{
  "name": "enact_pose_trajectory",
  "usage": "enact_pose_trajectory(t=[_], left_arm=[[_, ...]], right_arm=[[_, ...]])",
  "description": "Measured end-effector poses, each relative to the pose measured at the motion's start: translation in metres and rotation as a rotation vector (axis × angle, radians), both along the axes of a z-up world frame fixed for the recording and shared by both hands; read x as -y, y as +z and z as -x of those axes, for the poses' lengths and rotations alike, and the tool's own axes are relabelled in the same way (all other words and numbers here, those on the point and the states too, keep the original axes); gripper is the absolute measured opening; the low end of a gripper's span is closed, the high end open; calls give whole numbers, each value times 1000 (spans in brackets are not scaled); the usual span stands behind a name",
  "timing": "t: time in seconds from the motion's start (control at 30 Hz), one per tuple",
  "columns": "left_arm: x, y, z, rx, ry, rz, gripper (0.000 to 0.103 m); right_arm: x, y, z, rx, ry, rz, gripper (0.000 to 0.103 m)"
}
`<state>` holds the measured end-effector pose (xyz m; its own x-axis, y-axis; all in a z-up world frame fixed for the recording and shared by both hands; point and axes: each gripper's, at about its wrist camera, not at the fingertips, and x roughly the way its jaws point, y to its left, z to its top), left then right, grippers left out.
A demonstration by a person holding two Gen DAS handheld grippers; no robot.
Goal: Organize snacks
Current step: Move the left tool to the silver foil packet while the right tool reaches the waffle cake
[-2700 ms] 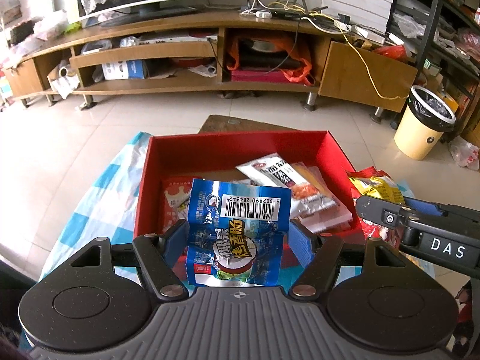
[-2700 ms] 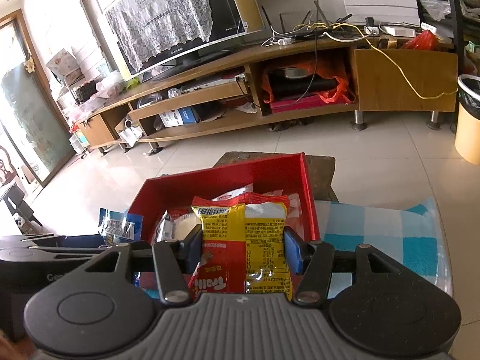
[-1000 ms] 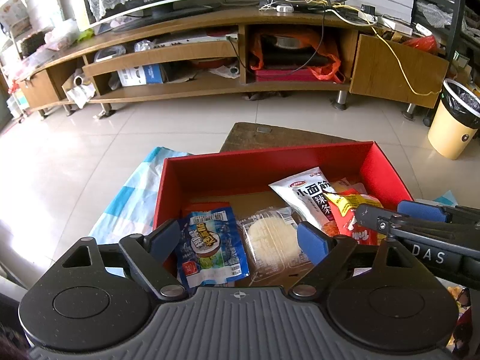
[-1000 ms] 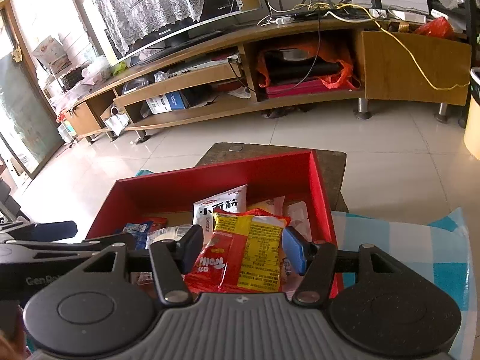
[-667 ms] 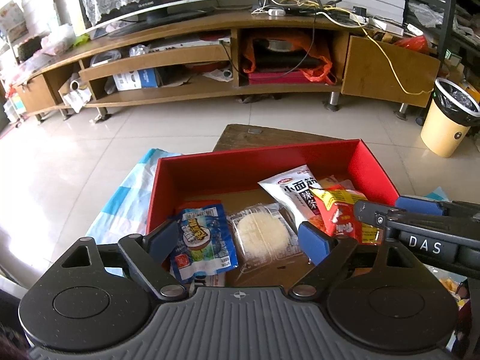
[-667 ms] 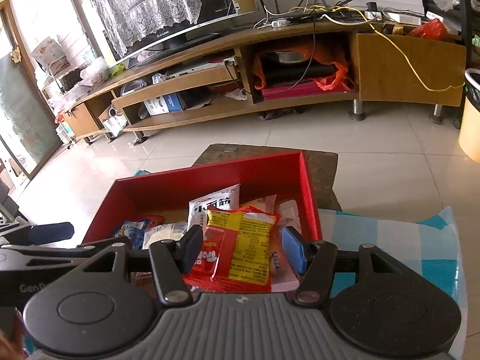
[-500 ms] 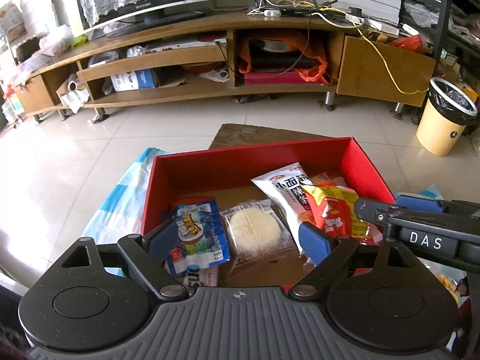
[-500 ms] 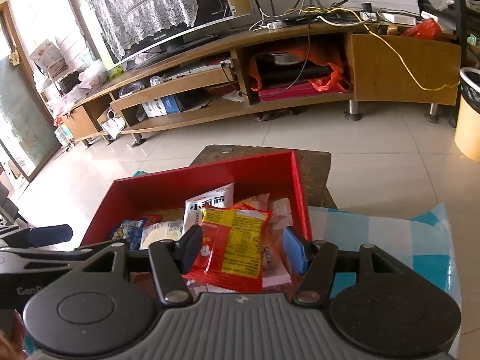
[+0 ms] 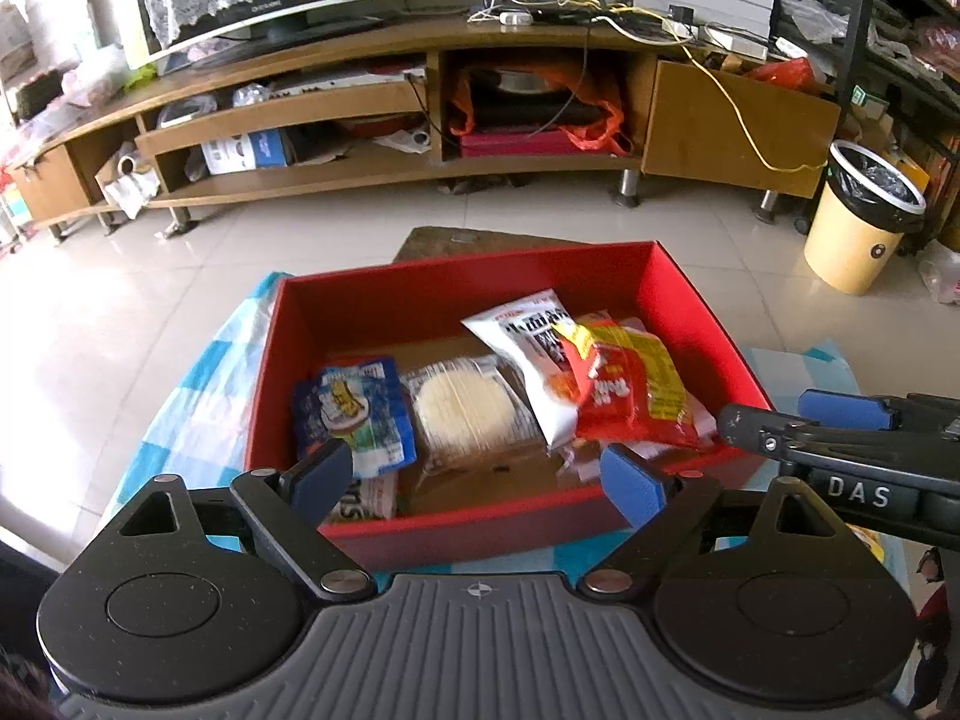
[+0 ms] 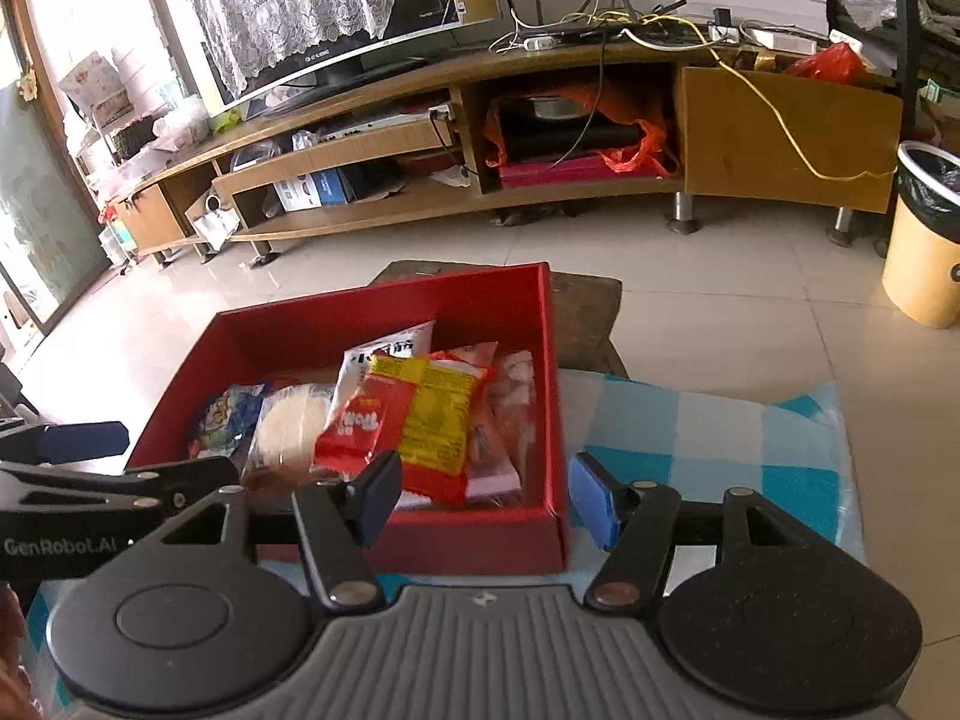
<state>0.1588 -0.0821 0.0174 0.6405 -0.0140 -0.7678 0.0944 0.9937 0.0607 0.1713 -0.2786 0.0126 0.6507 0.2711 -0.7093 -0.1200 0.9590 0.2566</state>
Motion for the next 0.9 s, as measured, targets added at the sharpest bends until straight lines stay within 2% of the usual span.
enact_pose_trajectory(t=[0.27, 0.5, 0.67, 0.9], left_arm=[[6, -9, 36, -46, -50, 11, 94], [11, -33, 89, -190, -177, 25, 94], [23, -49, 125, -246, -287, -30, 95], [26, -67, 157, -321, -336, -45, 96]], right_arm=[[22, 1, 34, -29, -28, 9, 62], [47, -3, 72, -80, -69, -10, 63], [57, -2, 89, -93, -84, -21, 64], [67, 6, 93, -83, -93, -64, 65]])
